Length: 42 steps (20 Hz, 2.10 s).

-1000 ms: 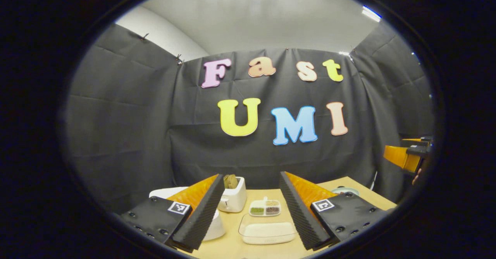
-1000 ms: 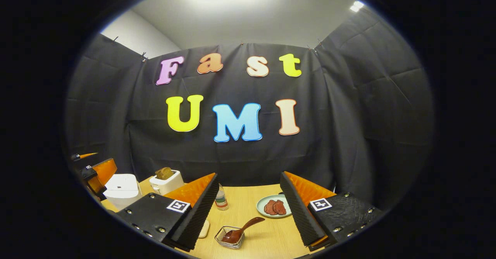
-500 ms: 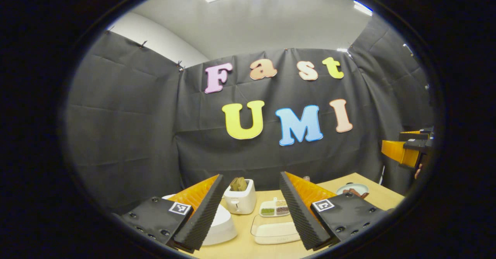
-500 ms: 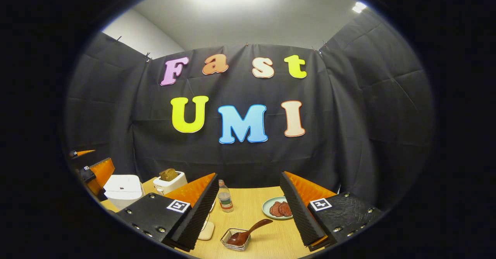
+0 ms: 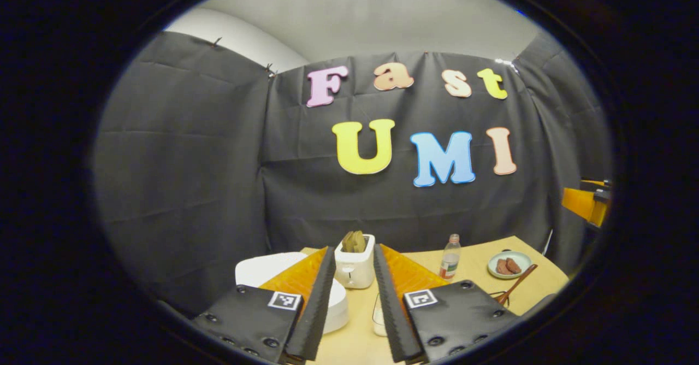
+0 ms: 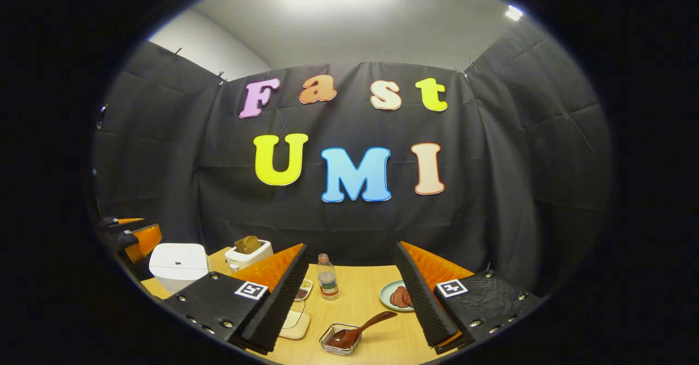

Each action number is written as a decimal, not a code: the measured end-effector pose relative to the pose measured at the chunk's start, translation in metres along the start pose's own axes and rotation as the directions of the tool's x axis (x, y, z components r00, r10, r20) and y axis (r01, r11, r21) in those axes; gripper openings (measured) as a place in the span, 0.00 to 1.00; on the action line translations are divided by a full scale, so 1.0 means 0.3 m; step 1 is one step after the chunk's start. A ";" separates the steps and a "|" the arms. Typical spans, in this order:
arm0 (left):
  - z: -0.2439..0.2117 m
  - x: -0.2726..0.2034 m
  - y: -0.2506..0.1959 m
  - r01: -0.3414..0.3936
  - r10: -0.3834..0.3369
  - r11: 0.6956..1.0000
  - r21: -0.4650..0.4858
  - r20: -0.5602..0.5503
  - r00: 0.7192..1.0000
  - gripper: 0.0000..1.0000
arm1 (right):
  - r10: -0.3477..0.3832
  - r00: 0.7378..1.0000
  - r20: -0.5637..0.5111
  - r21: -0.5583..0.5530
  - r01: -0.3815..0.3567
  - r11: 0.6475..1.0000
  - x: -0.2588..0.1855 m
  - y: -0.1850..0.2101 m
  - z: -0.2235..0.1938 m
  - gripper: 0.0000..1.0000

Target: Close the left gripper, press the button to open the rice cooker; take a wooden spoon from the chopstick holder with the right hand, scoop a spoonful of rice and pour it into the rice cooker, then put the wooden spoon back into the chopstick holder.

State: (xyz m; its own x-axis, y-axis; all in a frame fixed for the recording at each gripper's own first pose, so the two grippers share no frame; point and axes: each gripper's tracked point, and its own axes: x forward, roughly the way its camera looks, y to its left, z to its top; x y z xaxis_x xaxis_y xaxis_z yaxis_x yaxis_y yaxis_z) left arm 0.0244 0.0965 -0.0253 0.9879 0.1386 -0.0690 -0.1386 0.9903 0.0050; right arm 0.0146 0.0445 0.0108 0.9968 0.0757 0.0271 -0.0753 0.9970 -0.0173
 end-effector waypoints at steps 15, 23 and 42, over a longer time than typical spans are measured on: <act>-0.427 0.457 0.415 -0.086 0.016 0.988 -0.126 -0.475 0.880 0.07 | -0.114 0.991 -0.075 0.019 0.116 0.993 -0.027 -0.158 -0.074 0.96; -0.586 0.539 0.468 -0.165 -0.018 0.952 -0.259 -0.583 0.813 0.09 | -0.198 0.973 -0.115 0.064 0.206 0.976 -0.041 -0.268 -0.111 0.96; 0.017 0.561 0.529 -0.192 0.186 0.981 -0.028 -0.140 0.972 0.69 | -0.126 0.971 -0.205 0.094 0.148 0.985 0.020 -0.280 -0.218 0.96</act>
State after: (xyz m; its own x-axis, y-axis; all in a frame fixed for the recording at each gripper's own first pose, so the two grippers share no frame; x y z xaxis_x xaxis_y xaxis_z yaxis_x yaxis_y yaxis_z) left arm 0.1689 0.2769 -0.0311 0.9252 0.3185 -0.2061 -0.3275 0.9448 -0.0100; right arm 0.0287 -0.0397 -0.0530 0.9827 -0.0557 -0.1764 0.0708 0.9942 0.0804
